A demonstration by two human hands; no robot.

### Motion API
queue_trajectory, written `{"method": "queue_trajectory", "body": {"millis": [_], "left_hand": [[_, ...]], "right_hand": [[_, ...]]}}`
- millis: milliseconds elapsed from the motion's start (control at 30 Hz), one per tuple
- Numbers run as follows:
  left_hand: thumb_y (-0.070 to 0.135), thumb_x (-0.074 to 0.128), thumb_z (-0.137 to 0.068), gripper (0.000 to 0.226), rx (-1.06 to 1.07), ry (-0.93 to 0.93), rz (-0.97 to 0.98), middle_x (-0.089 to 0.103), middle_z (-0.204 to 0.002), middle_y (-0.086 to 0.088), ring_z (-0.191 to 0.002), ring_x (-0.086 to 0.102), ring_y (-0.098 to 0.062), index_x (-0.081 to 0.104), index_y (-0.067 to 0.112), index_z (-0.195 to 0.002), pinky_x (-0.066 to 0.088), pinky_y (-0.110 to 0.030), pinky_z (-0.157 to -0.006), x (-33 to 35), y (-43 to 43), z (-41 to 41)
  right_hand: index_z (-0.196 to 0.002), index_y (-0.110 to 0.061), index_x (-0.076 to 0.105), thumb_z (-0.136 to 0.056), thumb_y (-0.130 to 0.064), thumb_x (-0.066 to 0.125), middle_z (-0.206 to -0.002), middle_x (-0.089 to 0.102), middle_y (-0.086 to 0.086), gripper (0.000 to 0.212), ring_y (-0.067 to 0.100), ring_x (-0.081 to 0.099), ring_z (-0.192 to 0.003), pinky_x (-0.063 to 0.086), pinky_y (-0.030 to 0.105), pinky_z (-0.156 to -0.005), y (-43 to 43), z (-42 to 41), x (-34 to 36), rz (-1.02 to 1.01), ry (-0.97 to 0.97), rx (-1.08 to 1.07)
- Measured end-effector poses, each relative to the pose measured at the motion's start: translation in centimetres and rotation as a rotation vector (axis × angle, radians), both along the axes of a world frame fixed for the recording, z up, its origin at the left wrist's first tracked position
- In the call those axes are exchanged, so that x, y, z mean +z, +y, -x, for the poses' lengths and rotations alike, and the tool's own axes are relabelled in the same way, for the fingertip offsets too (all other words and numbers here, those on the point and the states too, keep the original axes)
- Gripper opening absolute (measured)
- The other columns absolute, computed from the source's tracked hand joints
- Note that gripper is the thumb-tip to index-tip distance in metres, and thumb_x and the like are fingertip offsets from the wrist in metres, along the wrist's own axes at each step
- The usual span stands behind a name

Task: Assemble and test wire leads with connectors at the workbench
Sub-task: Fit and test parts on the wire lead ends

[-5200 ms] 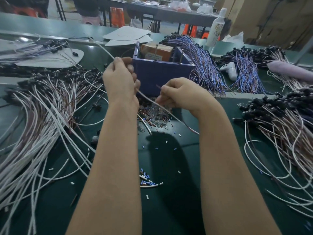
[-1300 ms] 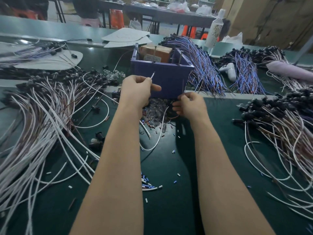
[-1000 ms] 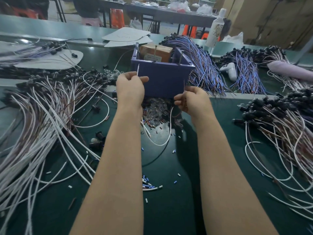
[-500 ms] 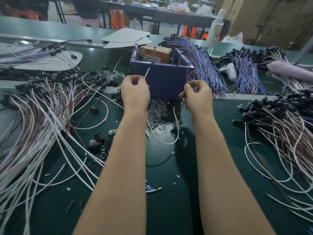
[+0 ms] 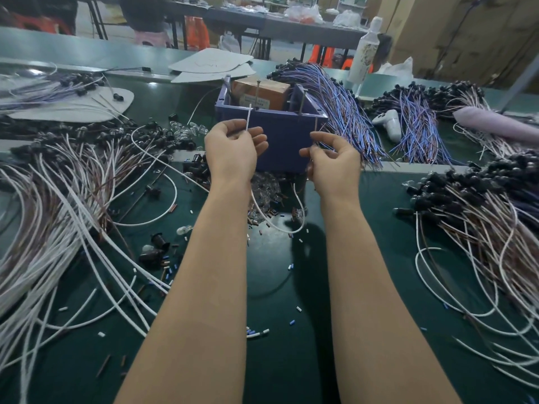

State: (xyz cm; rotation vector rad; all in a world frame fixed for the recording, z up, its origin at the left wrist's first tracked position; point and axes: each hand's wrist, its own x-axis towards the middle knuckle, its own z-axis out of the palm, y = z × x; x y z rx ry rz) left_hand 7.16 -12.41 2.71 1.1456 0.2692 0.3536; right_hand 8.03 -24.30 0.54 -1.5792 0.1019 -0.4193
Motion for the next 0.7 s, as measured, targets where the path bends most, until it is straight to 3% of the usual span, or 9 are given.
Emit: {"method": "queue_trajectory", "body": {"millis": [233, 700], "left_hand": [[-0.007, 0.037, -0.097, 0.017, -0.028, -0.009, 0.031, 0.062, -0.084, -0.009, -0.063, 0.063, -0.007, 0.051, 0.002, -0.102, 0.05, -0.012, -0.055, -0.45, 0.07, -0.02], [-0.006, 0.038, -0.097, 0.016, -0.044, -0.011, -0.016, 0.063, -0.085, -0.008, -0.067, 0.065, -0.007, 0.051, 0.003, -0.101, 0.051, -0.012, -0.057, -0.43, 0.01, 0.21]], "right_hand": [[-0.111, -0.02, 0.052, -0.091, 0.0, 0.048, -0.073, 0.067, -0.002, 0.028, 0.005, 0.04, -0.041, 0.037, 0.019, -0.047, -0.05, -0.04, -0.15, 0.016, -0.002, -0.015], [-0.117, -0.018, 0.059, -0.095, -0.002, 0.046, -0.071, 0.064, 0.003, 0.03, 0.002, 0.044, -0.038, 0.04, 0.019, -0.049, 0.16, -0.42, -0.59, 0.041, -0.006, -0.037]]}}
